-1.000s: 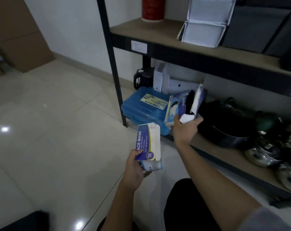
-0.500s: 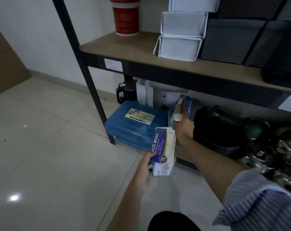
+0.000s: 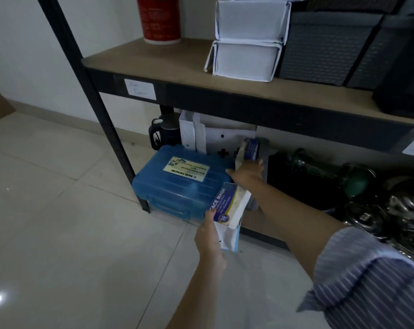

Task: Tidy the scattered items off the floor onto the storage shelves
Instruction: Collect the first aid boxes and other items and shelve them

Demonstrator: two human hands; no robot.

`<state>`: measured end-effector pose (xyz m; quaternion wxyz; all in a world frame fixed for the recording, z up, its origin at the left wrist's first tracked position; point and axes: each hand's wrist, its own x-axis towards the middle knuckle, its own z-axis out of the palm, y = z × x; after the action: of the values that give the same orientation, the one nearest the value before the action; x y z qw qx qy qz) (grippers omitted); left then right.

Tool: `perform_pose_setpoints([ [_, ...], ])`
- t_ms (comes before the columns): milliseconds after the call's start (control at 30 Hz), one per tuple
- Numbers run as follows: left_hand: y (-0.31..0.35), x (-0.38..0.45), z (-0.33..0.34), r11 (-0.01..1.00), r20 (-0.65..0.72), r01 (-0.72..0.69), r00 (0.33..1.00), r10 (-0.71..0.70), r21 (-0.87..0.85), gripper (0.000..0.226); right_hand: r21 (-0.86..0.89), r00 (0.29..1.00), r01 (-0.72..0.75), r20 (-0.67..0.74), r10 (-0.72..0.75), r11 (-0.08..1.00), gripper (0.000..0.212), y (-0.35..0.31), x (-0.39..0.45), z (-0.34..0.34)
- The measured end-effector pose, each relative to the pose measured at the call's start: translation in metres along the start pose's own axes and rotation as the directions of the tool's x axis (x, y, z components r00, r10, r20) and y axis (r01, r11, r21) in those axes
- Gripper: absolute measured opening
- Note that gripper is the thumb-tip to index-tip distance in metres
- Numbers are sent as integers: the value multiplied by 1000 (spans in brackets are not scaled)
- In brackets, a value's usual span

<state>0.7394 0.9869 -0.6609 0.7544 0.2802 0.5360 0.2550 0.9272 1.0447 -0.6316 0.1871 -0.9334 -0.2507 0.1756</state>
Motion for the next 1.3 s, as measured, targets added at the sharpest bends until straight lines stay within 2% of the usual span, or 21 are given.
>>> perform_pose_setpoints([
  [100,3,4,23,997,-166,-73,984,65,-37,48,63,999,41,-6,-40,997,39,9,-2,-16],
  [133,4,7,30,993,-192,-95,978,81,-65,46,72,998,62,-17,-61,996,32,15,-4,-24],
  [200,4,12,46,988,-250,-110,965,80,-108,54,136,993,107,-62,-100,985,31,28,-17,-36],
  [267,6,12,58,989,-287,-76,957,37,-124,61,316,980,126,-186,-69,940,35,43,-38,-35],
  [333,2,17,62,992,-293,-63,956,28,-110,62,374,981,144,-179,-82,916,36,56,-61,-20],
  [400,-1,16,63,995,-248,-52,968,30,-86,71,366,976,214,-119,-183,906,32,68,-80,-1],
  [467,-8,15,63,984,-189,15,981,-49,-178,81,361,950,311,-130,-283,879,39,73,-101,12],
  [533,-17,14,60,962,-73,99,990,-121,-253,67,350,922,387,-165,-351,853,50,75,-111,25],
  [600,-17,6,58,939,82,171,985,-153,-298,44,338,921,387,-174,-348,858,46,72,-116,32],
  [733,-9,9,51,929,170,213,971,-168,-302,58,348,947,314,-179,-266,883,28,64,-103,28],
  [867,-10,18,39,913,279,268,943,-183,-309,67,257,960,280,-102,-262,925,28,60,-100,14],
  [933,-9,13,30,938,245,221,957,-155,-269,64,177,973,231,-55,-225,957,32,60,-106,9],
  [1033,2,-9,16,979,77,92,994,-79,-180,32,18,974,184,-136,-179,983,40,55,-125,1],
  [1100,13,-26,1,991,-16,-56,998,54,-121,9,2,957,227,-185,-222,974,40,43,-141,-5],
  [1200,35,-55,-34,959,-35,-272,962,270,-77,14,68,899,425,-151,-412,902,31,11,-167,-12],
  [1233,40,-62,-49,935,-49,-354,934,353,-9,12,106,863,501,-135,-486,859,26,-1,-177,-11],
  [1300,50,-82,-87,821,-74,-502,840,538,271,9,165,791,610,-87,-605,775,20,-25,-203,-8],
])
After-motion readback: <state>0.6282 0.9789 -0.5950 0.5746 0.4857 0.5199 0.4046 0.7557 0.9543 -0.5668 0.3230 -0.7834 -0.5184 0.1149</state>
